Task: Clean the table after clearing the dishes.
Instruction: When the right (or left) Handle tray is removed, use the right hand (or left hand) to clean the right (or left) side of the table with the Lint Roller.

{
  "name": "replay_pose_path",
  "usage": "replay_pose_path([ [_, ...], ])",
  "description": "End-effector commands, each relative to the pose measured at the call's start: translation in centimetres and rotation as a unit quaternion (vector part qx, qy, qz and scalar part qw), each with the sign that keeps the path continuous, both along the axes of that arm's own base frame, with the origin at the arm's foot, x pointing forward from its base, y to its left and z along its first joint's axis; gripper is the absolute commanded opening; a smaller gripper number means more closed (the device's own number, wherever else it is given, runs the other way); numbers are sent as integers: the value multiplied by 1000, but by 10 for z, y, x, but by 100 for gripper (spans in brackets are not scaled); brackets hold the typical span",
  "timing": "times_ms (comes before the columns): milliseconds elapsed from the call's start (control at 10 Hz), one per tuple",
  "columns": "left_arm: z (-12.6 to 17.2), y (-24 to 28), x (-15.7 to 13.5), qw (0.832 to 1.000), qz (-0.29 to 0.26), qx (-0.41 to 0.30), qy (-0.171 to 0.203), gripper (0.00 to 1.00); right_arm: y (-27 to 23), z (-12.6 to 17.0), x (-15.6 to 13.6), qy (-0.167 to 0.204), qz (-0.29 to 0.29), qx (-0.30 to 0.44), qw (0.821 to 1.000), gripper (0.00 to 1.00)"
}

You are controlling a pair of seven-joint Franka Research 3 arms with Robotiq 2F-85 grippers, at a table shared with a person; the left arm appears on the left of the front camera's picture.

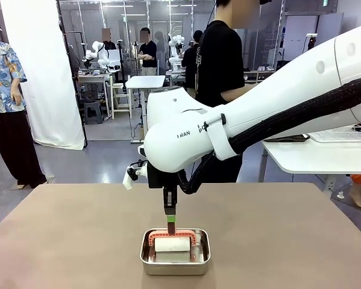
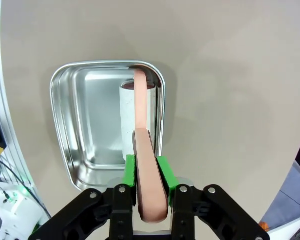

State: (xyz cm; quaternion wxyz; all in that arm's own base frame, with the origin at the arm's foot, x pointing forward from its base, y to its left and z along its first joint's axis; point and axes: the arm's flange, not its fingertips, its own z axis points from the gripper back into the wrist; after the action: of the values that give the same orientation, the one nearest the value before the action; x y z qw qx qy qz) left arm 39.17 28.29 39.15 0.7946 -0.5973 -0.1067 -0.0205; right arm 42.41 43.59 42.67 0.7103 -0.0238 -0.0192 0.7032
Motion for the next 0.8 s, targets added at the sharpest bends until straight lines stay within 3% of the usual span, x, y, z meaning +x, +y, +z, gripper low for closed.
replay_pose_path([
  [0,2,0,-4,1000,3,-1,-3,100,4,16,-8,-11,-21,3,1000,3],
  [100,2,0,-4,1000,3,-1,-3,100,5,26,-10,-13,-22,-2,1000,0],
  [200,2,0,-4,1000,3,-1,-3,100,4,45,-14,-16,-34,-5,999,4],
  [400,2,0,-4,1000,3,-1,-3,100,-2,100,-24,-23,-64,11,998,4],
  [700,2,0,-4,1000,3,-1,-3,100,-28,137,-7,-11,-141,25,990,4],
])
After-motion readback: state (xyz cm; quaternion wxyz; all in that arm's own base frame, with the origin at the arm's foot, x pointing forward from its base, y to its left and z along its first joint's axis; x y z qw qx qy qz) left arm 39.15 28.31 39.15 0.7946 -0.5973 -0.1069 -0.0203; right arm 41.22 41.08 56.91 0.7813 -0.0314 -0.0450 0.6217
